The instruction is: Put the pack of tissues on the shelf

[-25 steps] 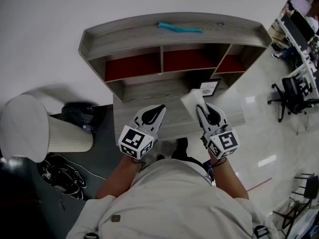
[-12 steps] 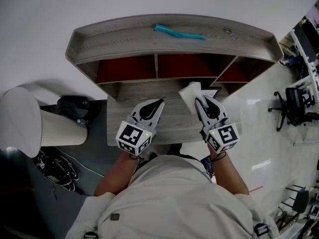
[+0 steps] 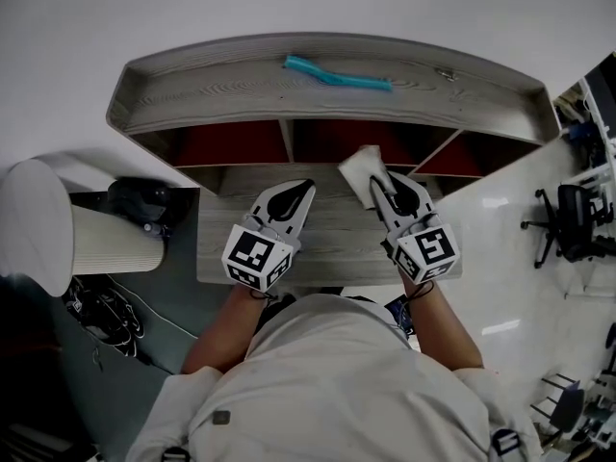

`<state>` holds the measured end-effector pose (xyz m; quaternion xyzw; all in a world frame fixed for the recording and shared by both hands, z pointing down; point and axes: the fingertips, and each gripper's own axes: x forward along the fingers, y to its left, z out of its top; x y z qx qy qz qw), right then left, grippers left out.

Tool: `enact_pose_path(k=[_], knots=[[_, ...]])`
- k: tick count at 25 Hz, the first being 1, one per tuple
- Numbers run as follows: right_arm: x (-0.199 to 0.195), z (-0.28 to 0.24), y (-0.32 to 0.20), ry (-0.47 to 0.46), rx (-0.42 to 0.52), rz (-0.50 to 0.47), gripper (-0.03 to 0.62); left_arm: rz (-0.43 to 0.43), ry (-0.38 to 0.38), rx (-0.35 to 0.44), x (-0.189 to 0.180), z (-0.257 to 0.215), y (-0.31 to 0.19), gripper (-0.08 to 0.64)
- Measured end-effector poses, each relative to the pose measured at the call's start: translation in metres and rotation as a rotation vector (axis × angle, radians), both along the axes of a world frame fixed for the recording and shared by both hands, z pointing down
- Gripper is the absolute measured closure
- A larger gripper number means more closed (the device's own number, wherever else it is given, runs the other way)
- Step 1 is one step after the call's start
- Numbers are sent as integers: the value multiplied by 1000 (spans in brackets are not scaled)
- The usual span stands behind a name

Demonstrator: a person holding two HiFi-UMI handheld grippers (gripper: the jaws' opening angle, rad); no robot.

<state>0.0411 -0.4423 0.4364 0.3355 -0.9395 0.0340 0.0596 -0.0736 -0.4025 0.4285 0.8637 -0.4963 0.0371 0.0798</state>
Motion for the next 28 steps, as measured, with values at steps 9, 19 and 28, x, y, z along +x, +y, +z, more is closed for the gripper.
enact_pose_path(k=[9, 19, 28], knots=[[-5, 26, -53, 27, -44, -36, 503, -24, -22, -26, 15, 13, -47, 545], [-14, 60, -101, 107, -90, -18, 500, -34, -28, -71, 27, 34, -79, 545], [-26, 78, -119, 180, -117, -18, 494, -48, -26, -90, 28, 42, -89, 544]])
